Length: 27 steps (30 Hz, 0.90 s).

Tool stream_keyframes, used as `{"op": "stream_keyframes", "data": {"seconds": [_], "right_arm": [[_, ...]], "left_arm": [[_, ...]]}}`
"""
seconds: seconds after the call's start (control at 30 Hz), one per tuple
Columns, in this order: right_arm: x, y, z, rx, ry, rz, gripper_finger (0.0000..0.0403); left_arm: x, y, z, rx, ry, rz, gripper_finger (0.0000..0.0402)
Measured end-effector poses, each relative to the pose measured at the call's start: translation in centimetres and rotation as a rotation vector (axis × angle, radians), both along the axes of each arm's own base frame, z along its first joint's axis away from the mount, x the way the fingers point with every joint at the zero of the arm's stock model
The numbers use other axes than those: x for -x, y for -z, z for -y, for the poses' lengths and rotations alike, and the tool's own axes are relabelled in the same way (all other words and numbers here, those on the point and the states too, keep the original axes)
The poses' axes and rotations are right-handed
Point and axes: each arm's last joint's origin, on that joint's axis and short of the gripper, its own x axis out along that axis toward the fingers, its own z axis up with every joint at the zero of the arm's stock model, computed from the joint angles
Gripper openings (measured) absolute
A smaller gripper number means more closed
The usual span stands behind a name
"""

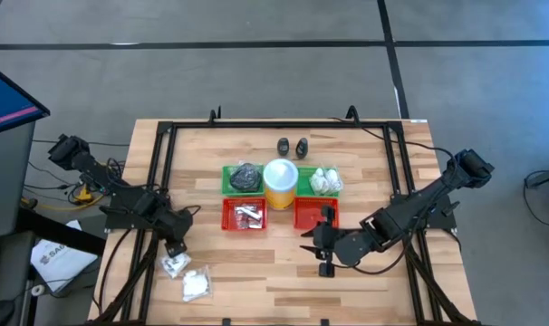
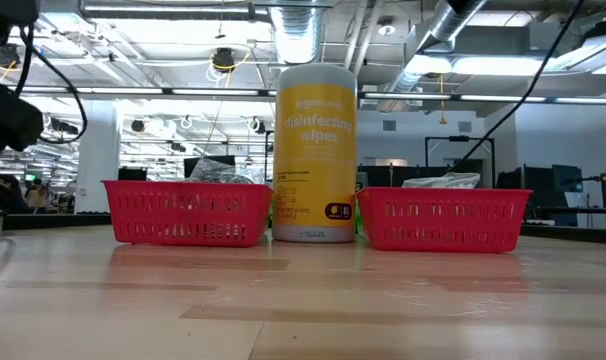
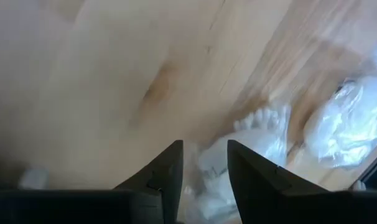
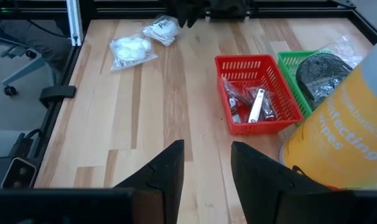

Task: Pick & Place Travel size toiletries
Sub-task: Put the top vanity pack into the right green basket

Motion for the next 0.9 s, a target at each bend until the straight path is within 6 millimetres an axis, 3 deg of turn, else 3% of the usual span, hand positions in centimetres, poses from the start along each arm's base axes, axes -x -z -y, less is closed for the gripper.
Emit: {"op": "stream_keyframes", "data": {"seconds": [0.4,0.77,0.9], "right_arm": [[0.0,0.0,0.0,0.0,-0.001,0.0,0.0123],[0.0,0.0,0.0,-0.001,-0.001,0.001,0.0123],[0.0,0.0,0.0,-0.001,0.0,0.001,0.0123]], "left_arm": [[0.4,-0.5,1.0,0.123,-0.055,-0.093,0.0117],[0.6,-0.8,2.7,0.158,0.007,-0.019,0.0117],[1.1,-0.3,3.5,0.138,0.025,-0.068,0.0117]]}}
